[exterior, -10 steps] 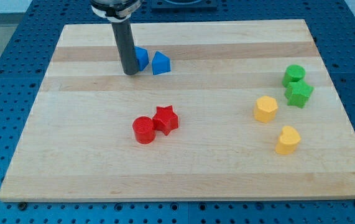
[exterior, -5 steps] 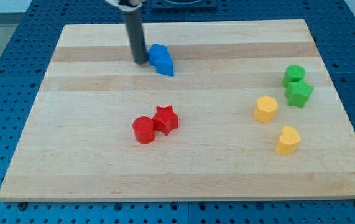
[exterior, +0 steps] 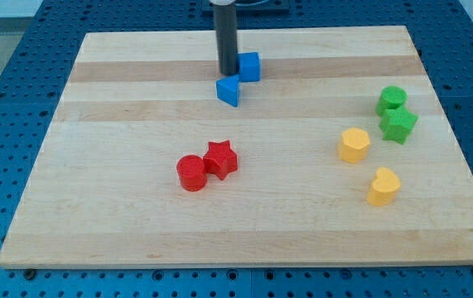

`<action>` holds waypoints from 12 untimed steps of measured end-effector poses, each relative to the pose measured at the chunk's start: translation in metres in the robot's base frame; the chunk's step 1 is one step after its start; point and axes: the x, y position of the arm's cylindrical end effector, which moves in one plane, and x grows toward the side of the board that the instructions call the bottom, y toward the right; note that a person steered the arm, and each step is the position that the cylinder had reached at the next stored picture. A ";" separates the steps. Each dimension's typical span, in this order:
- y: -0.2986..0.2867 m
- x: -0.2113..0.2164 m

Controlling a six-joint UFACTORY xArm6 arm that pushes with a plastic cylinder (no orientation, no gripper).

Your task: Push the blue cube towards the top right side of the board

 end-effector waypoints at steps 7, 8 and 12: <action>0.052 -0.017; 0.092 -0.002; 0.142 0.018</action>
